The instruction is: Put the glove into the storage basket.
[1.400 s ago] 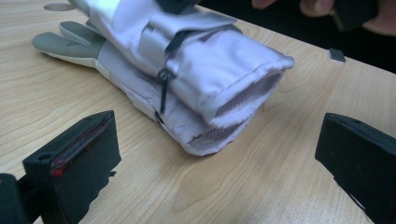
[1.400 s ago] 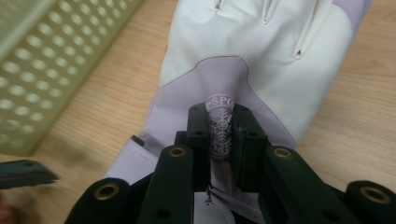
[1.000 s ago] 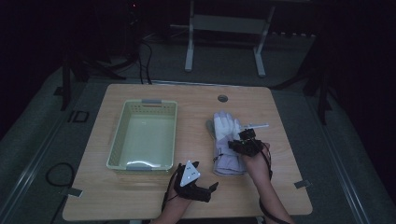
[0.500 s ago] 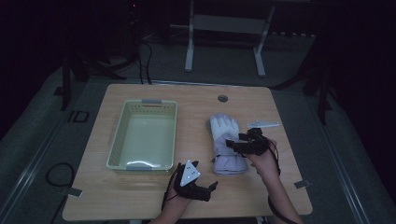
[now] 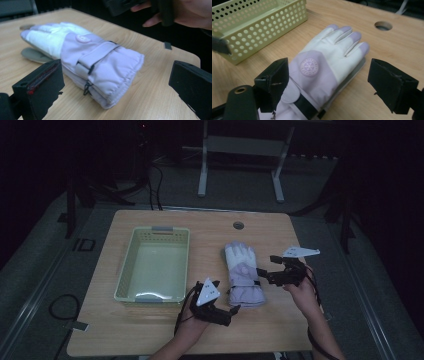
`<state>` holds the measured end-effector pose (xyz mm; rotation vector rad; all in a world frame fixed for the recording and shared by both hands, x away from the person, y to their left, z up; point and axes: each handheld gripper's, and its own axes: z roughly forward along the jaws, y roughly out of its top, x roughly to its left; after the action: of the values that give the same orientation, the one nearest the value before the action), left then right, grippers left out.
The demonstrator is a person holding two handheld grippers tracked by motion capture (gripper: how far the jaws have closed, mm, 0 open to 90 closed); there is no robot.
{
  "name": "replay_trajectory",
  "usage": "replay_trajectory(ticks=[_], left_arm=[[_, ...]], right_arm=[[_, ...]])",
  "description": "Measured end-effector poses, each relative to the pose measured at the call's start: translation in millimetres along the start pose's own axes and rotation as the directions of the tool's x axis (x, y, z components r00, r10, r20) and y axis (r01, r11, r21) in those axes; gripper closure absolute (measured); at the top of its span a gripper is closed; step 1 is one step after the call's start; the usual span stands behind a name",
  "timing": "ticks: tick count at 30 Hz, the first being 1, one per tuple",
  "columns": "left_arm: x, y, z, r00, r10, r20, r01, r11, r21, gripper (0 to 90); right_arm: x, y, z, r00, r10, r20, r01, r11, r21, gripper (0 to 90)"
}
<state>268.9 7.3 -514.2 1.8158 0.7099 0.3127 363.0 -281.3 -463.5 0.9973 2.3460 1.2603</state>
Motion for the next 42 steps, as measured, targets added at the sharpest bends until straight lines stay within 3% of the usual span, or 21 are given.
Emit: replay_trajectory(ticks=[2,3,7,9,10,12,14,16,20,23,25,29,32,35,37,38,39,41,42], left_arm=[[4.2,9.9,1.4,0.9992,-0.027,0.031,0.026,0.9994,0.025,0.0],[5.7,14.0,1.9,0.9991,-0.033,0.026,0.032,0.9992,0.026,0.0],[12.7,28.5,7.1,0.9969,-0.047,0.063,0.047,0.9989,0.001,0.0],[16.6,35.1,12.5,0.9959,-0.048,0.077,0.049,0.9988,-0.004,0.0],[17.5,38.8,16.8,0.9969,-0.042,0.067,0.042,0.9991,0.009,0.0],[20.6,46.9,26.8,0.9978,-0.051,0.044,0.049,0.9980,0.041,0.0],[24.8,52.1,33.0,0.9975,-0.058,0.040,0.056,0.9972,0.050,0.4],[30.7,57.0,38.3,0.9968,-0.078,0.019,0.077,0.9963,0.038,17.2],[45.0,62.3,53.7,0.9916,-0.129,-0.015,0.129,0.9870,0.096,23.7],[54.3,56.2,66.3,0.9821,-0.172,-0.076,0.182,0.9715,0.152,24.1],[59.3,50.4,73.0,0.9754,-0.180,-0.128,0.202,0.9619,0.185,24.1],[69.6,34.0,85.6,0.9590,-0.239,-0.152,0.271,0.9294,0.250,24.1],[73.5,21.5,91.5,0.9484,-0.281,-0.146,0.312,0.9079,0.279,24.0],[75.0,12.9,94.9,0.9429,-0.305,-0.133,0.332,0.8989,0.286,23.4],[75.0,11.0,97.0,0.9430,-0.304,-0.135,0.331,0.8951,0.298,23.1],[76.2,7.8,100.8,0.9423,-0.308,-0.130,0.334,0.8865,0.320,23.1],[76.5,7.1,101.9,0.9422,-0.310,-0.127,0.335,0.8834,0.328,23.3],[79.0,5.6,104.0,0.9399,-0.323,-0.110,0.341,0.8759,0.341,24.4],[80.6,5.2,104.5,0.9340,-0.346,-0.089,0.355,0.8679,0.348,27.5]], right_arm=[[-3.8,-0.1,-2.5,0.9998,0.015,-0.015,-0.016,1.000,-0.012,16.6],[-5.2,0.2,-3.2,0.9994,0.024,-0.026,-0.025,1.000,-0.006,16.7],[-15.2,0.5,-5.9,0.9958,0.079,-0.045,-0.081,0.996,-0.023,13.8],[-16.3,2.1,-5.0,0.9969,0.077,-0.017,-0.078,0.996,-0.034,13.2],[-15.9,3.0,-4.7,0.9973,0.073,-0.007,-0.074,0.996,-0.052,11.7],[-17.0,4.7,-2.1,0.9971,0.067,-0.038,-0.068,0.997,-0.044,12.0],[-18.4,6.1,1.0,0.9984,0.055,-0.015,-0.055,0.998,-0.034,15.6],[-18.7,6.6,4.1,0.9996,0.029,0.006,-0.029,0.999,-0.030,22.5],[-19.8,4.6,13.1,0.9992,0.037,-0.013,-0.037,0.999,-0.012,31.6],[-20.1,-1.8,21.8,0.9989,0.042,-0.022,-0.042,0.999,0.008,36.1],[-21.9,-7.5,28.1,0.9989,0.045,-0.014,-0.045,0.999,0.026,37.2],[-24.9,-20.4,39.7,0.9964,0.081,-0.024,-0.080,0.996,0.044,37.2],[-23.5,-29.3,49.2,0.9953,0.090,-0.036,-0.087,0.993,0.075,35.8],[-21.3,-38.0,57.3,0.9928,0.109,-0.050,-0.102,0.987,0.126,33.9],[-21.6,-40.6,59.5,0.9917,0.119,-0.050,-0.111,0.984,0.139,34.8],[-22.8,-42.6,61.4,0.9895,0.136,-0.050,-0.127,0.980,0.154,34.9],[-25.5,-45.8,66.3,0.9829,0.174,-0.060,-0.161,0.970,0.181,35.8],[-26.7,-47.3,69.6,0.9816,0.179,-0.065,-0.163,0.966,0.201,37.7],[-28.2,-48.1,70.8,0.9804,0.178,-0.084,-0.158,0.966,0.204,40.4]])
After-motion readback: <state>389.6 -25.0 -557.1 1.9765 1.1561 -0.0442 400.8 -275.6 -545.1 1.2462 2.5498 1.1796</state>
